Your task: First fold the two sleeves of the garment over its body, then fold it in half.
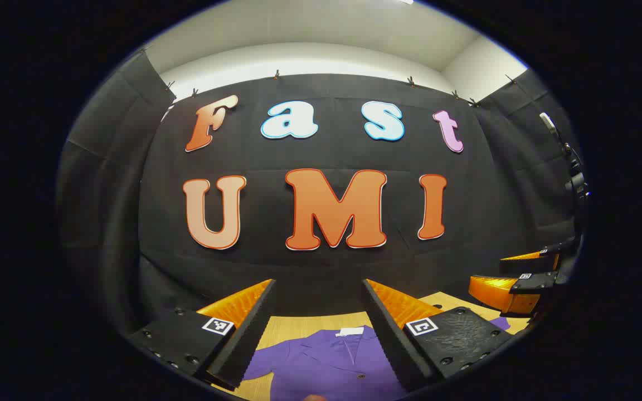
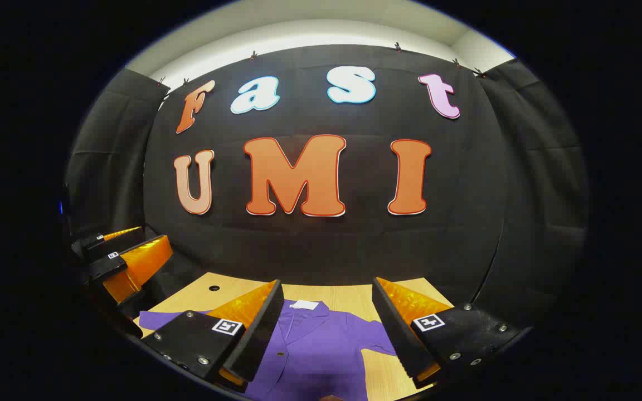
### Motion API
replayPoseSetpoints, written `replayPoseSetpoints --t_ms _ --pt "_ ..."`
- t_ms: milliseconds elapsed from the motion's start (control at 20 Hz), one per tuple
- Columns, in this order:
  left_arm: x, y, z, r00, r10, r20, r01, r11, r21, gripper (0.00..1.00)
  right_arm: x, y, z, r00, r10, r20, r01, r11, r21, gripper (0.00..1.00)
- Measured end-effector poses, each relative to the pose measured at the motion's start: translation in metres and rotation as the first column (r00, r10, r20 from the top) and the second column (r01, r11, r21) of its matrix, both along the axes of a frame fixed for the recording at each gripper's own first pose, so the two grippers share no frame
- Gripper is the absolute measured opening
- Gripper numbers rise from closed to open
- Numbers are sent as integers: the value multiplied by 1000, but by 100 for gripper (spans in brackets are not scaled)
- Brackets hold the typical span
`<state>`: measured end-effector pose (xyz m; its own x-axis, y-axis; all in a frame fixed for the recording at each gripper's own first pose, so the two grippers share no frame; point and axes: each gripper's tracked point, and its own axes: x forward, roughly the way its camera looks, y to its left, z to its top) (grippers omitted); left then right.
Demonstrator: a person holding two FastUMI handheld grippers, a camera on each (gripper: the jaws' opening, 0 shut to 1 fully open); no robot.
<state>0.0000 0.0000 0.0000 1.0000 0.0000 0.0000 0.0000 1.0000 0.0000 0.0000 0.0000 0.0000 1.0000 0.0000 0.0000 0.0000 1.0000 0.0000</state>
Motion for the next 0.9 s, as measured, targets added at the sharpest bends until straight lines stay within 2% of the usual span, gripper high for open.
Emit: replayPoseSetpoints --t_ms 250,400,550,750,800,850,900 --pt "13 2 -3 1000 3 -12 -3 1000 21 96 8 -4 -4 999 6 -31 -7 999 -41 95" --pt "31 1 14 1000 -21 1 21 999 -45 95 20 8 8 997 45 -65 -46 999 -12 95" --pt "37 13 38 998 13 62 -10 998 -55 94 28 12 26 999 40 -14 -40 999 -22 95" --pt "33 11 32 998 27 62 -25 999 -41 96 26 25 23 997 77 -11 -78 995 -58 95" --pt "33 8 31 998 18 56 -16 999 -29 94 26 23 25 998 69 -4 -69 995 -69 100" --pt "34 5 27 998 15 53 -14 1000 -15 94 25 21 26 997 72 2 -71 995 -73 100" --pt "34 2 28 999 11 53 -11 1000 -5 96 24 20 29 997 75 14 -74 994 -76 95"
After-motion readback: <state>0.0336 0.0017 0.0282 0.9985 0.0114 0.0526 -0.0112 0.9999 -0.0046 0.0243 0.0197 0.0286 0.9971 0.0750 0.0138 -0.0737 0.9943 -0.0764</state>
